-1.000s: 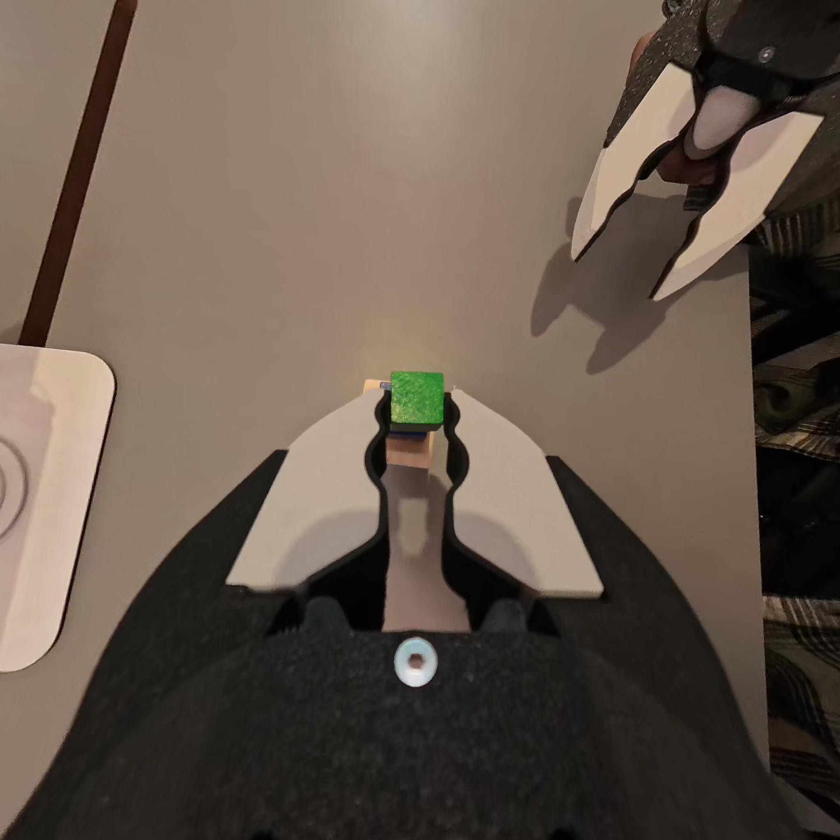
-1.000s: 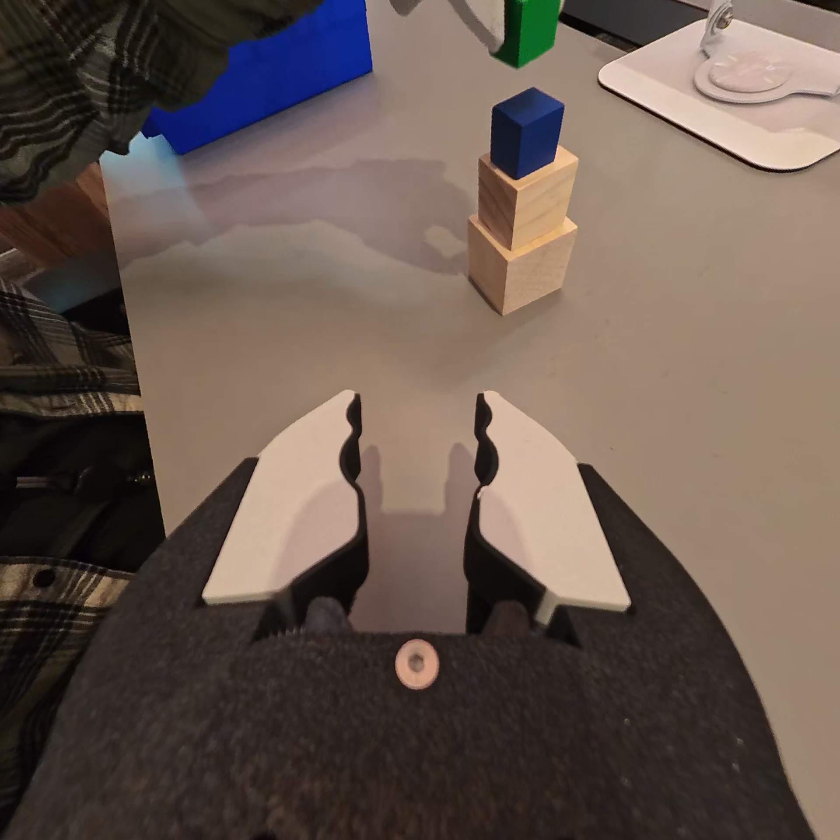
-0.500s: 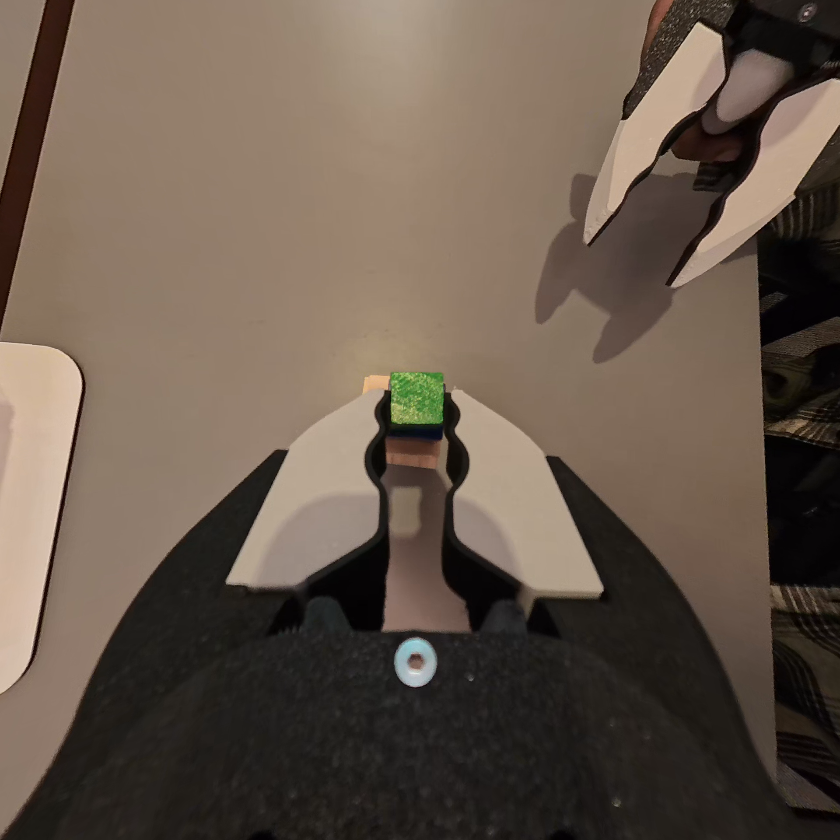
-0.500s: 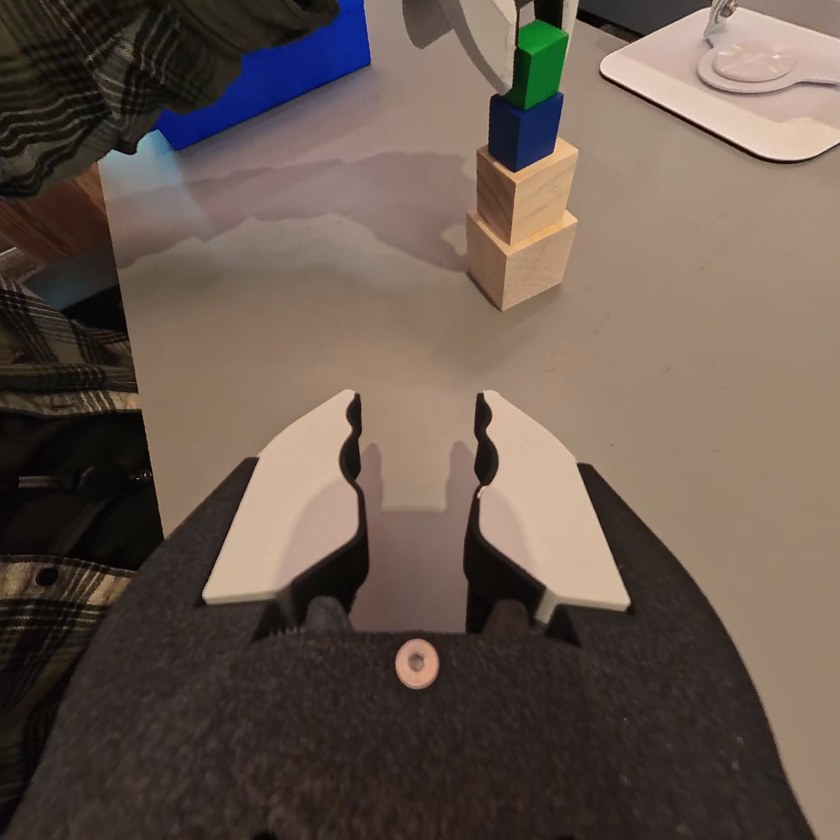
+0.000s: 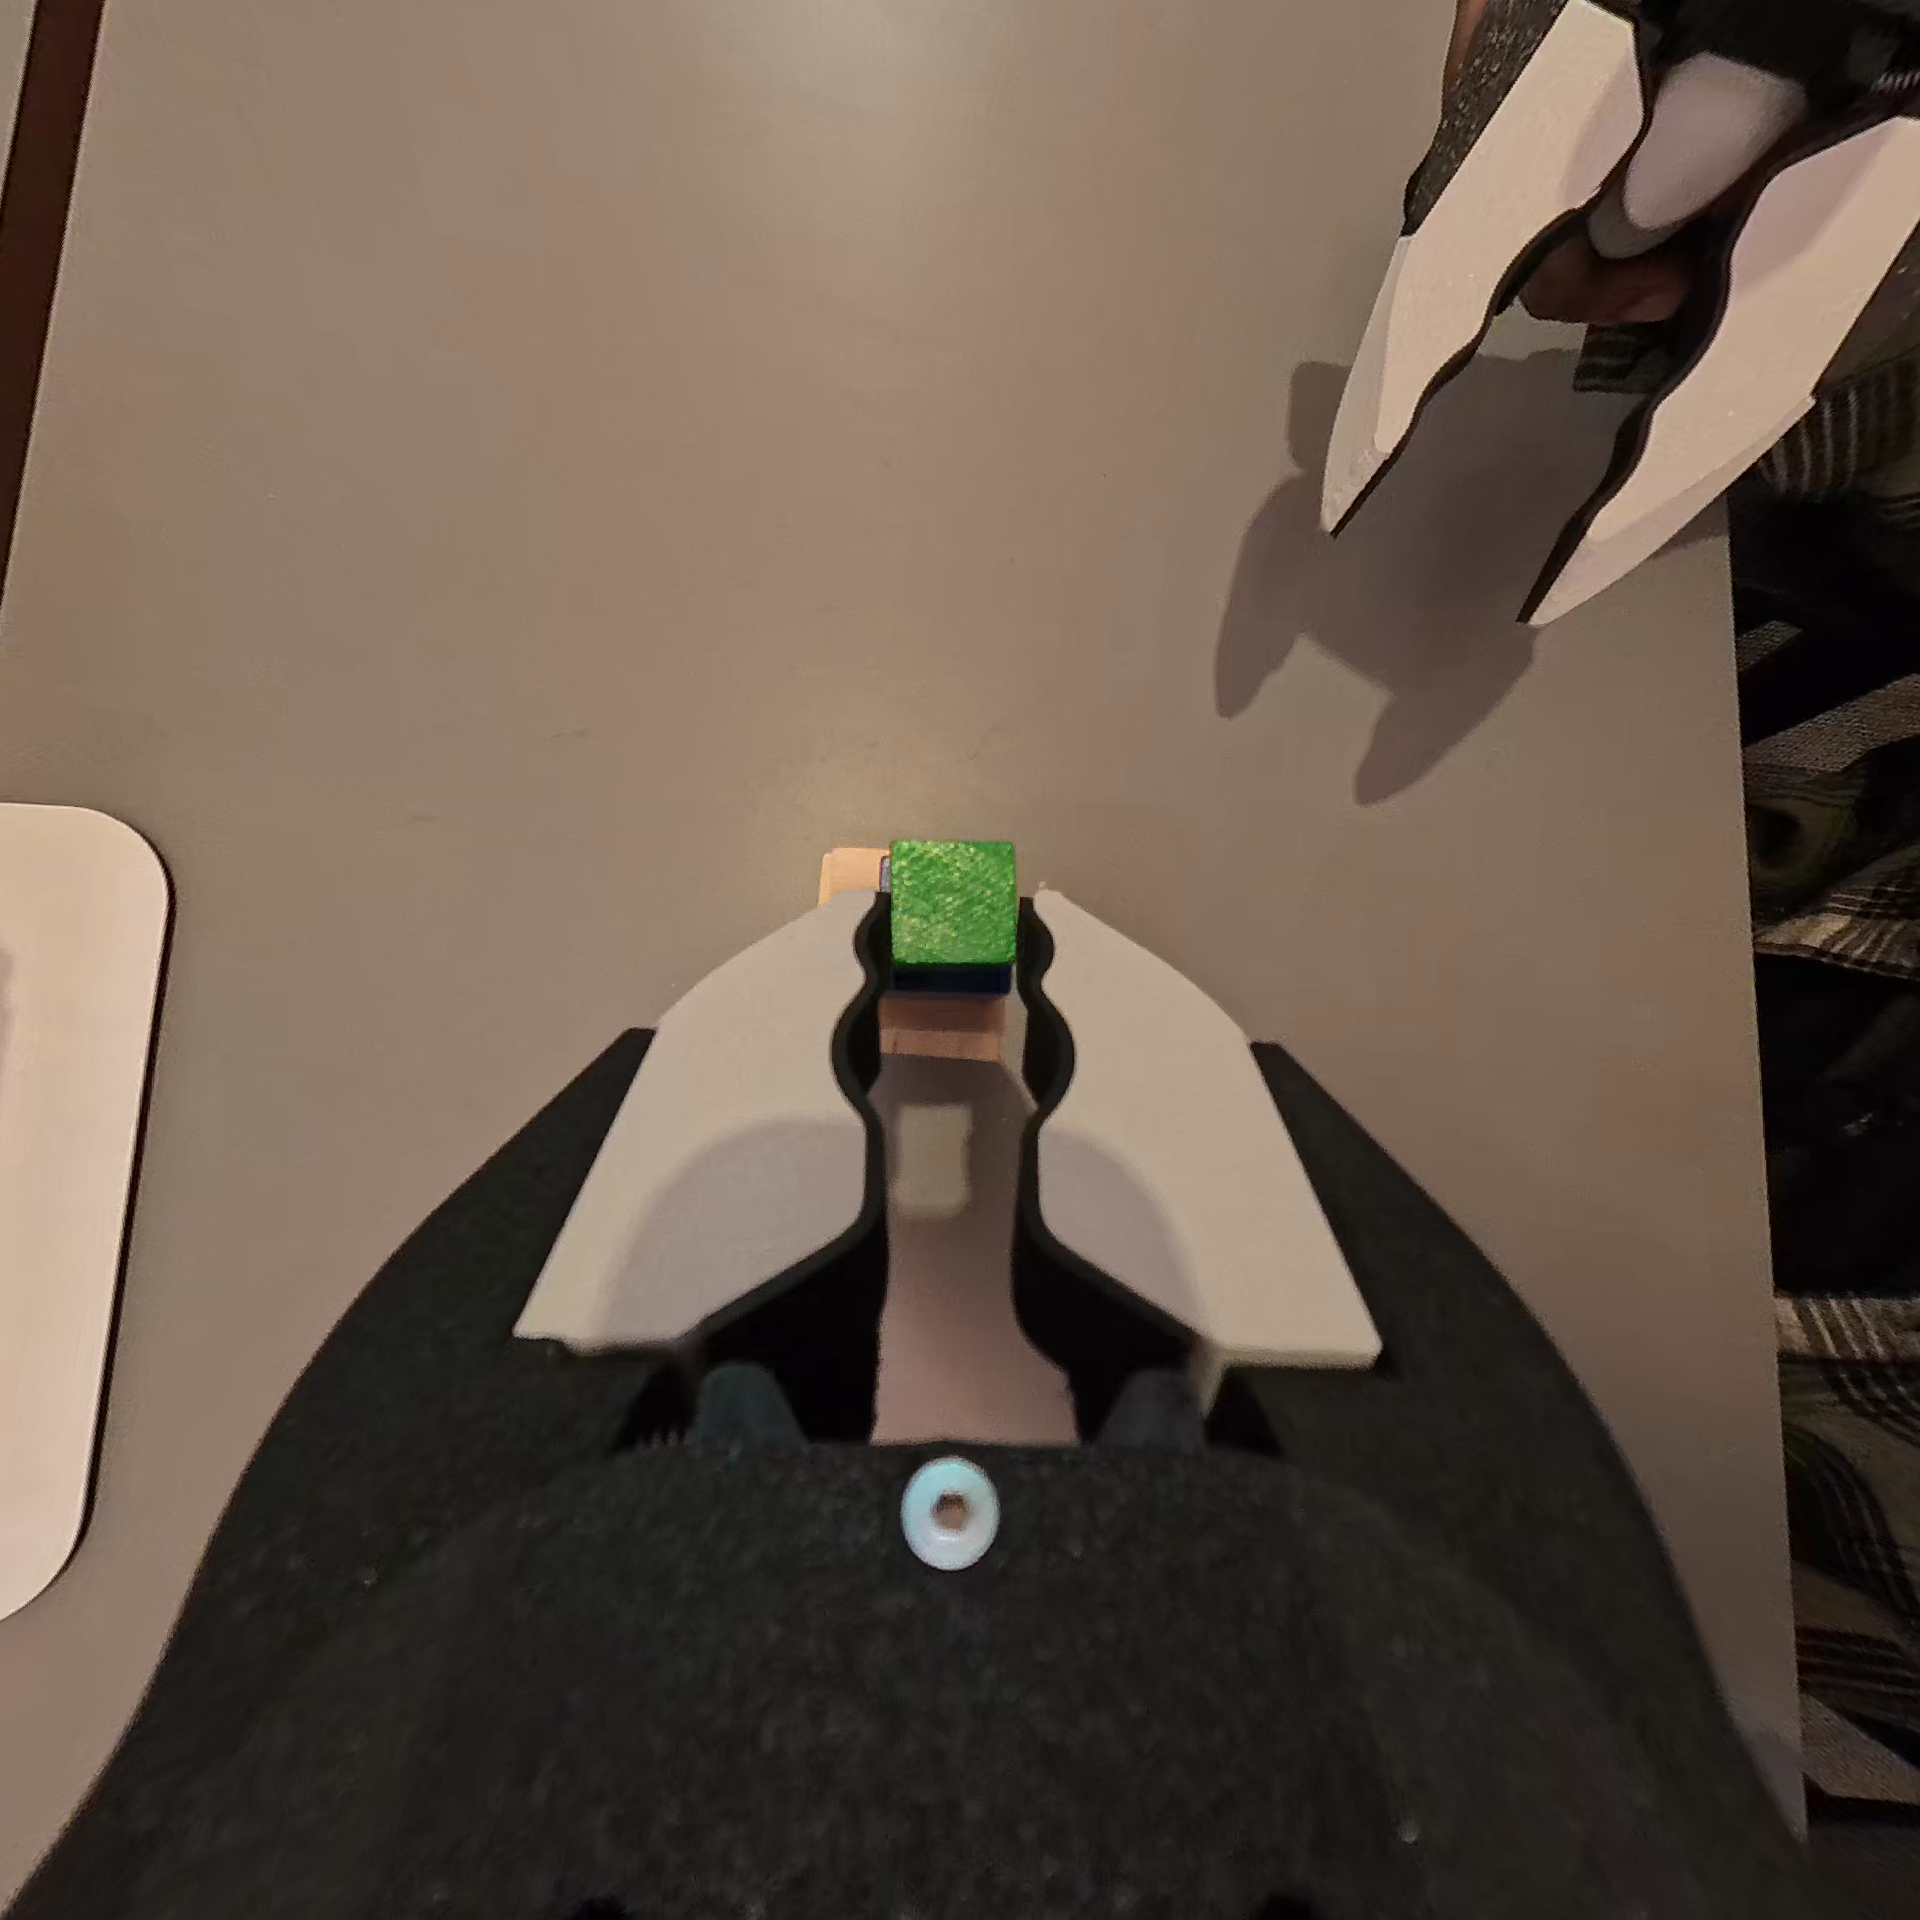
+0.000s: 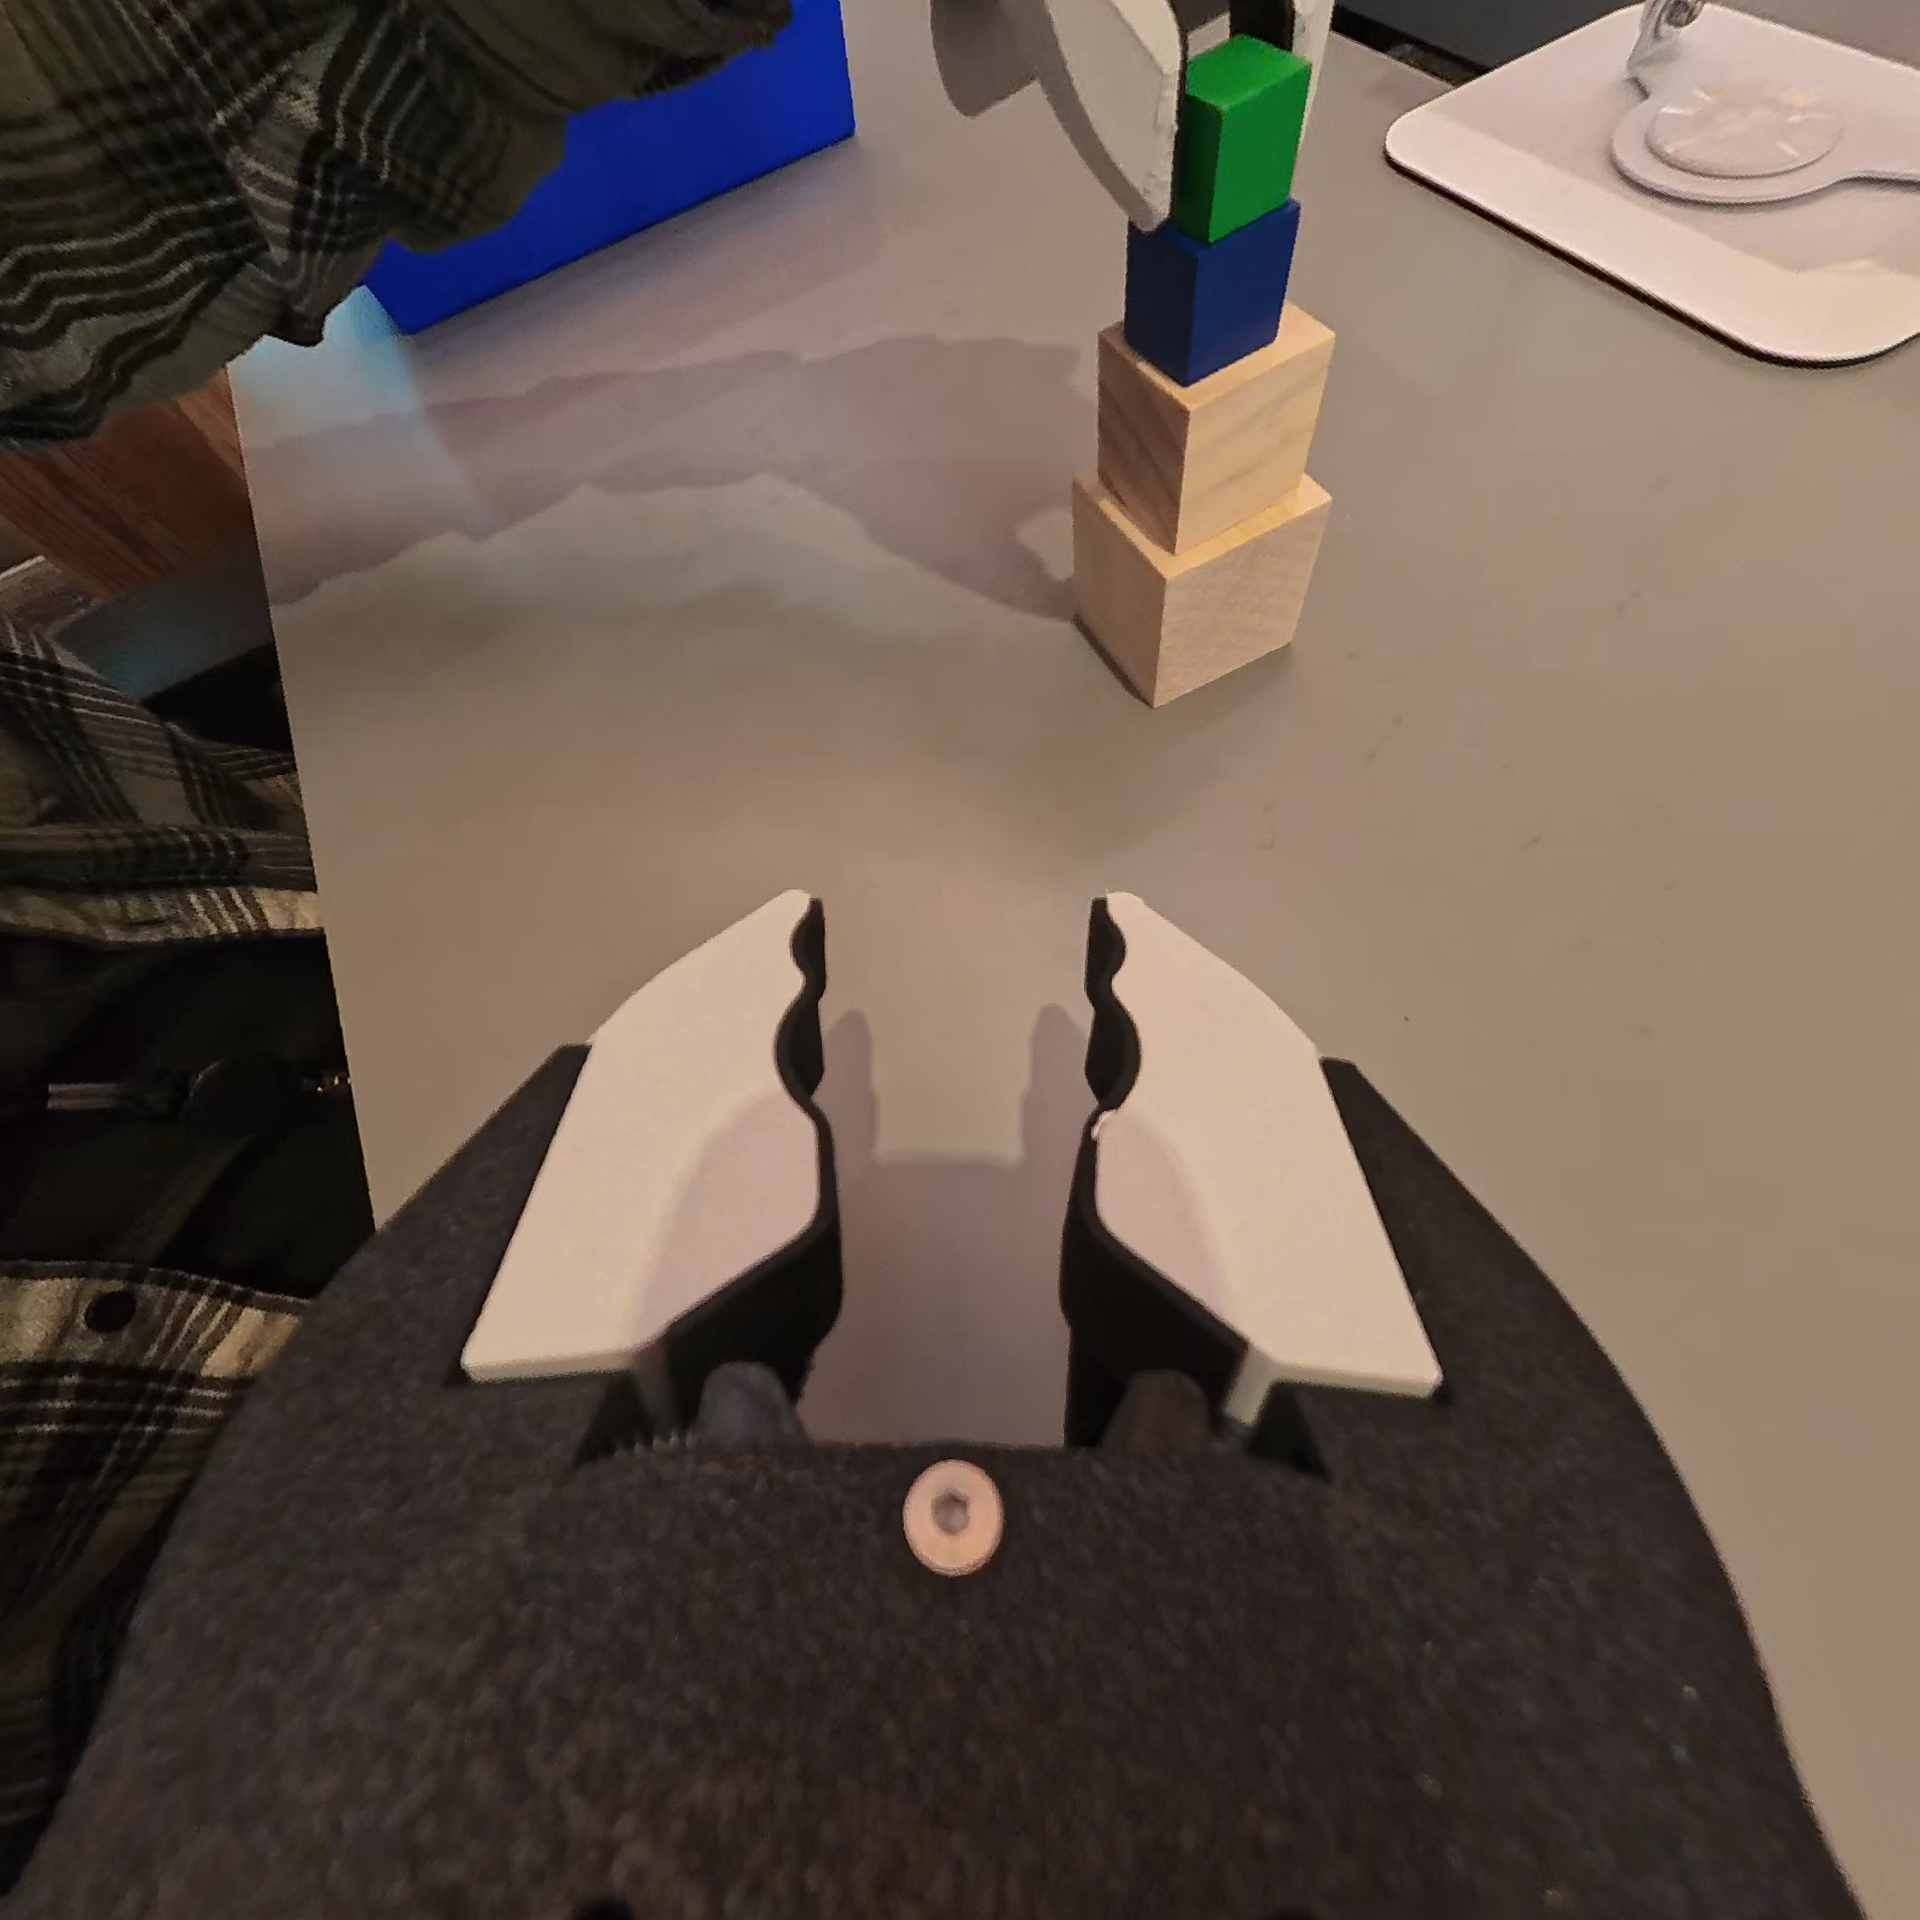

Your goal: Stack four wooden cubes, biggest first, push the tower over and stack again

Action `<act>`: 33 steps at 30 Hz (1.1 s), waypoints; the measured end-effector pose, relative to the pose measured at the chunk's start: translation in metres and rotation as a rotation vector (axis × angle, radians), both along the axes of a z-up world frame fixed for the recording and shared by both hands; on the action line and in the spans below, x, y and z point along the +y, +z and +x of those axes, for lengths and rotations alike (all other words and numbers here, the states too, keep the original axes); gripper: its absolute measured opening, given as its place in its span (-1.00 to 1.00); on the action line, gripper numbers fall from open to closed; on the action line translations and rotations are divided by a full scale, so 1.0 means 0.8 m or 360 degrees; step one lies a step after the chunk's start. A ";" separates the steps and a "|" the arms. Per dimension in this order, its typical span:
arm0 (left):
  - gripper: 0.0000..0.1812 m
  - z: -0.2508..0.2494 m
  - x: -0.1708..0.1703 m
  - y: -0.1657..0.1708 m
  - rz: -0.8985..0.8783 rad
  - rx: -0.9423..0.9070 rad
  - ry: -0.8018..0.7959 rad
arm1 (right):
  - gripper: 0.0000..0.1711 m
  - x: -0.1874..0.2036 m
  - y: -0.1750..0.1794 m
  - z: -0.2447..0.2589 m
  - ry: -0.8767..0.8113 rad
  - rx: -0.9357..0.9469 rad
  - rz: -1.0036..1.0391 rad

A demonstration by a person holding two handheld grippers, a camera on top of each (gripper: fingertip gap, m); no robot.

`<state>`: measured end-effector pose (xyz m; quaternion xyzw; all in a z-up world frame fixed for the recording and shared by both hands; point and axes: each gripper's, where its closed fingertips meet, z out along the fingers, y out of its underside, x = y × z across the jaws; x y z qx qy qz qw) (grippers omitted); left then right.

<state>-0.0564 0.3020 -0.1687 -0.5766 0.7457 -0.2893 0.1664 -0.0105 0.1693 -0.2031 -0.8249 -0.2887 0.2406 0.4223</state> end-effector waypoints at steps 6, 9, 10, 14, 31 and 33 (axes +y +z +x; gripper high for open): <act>-0.65 0.000 0.002 0.002 0.0018 -0.0001 -0.0006 | -0.44 0.000 0.000 0.000 0.0000 0.0002 -0.0001; -0.58 -0.001 0.002 0.010 -0.0006 -0.0032 -0.0008 | -0.43 0.000 0.000 0.001 -0.0003 0.0006 0.0002; -0.54 -0.003 0.003 0.015 -0.0015 -0.0051 -0.0003 | -0.43 0.001 0.000 0.002 -0.0008 0.0004 0.0004; -0.31 -0.022 0.011 0.059 -0.0058 -0.0283 0.0148 | -0.42 0.001 0.002 0.007 -0.0035 0.0013 0.0009; 0.20 -0.236 0.015 0.040 0.0178 -0.0994 0.1418 | -0.62 0.067 -0.006 0.044 -0.0666 -0.0052 -0.0227; 0.21 -0.249 0.016 0.036 0.0187 -0.1000 0.1464 | -0.89 0.077 -0.007 0.057 -0.0820 -0.0104 -0.0319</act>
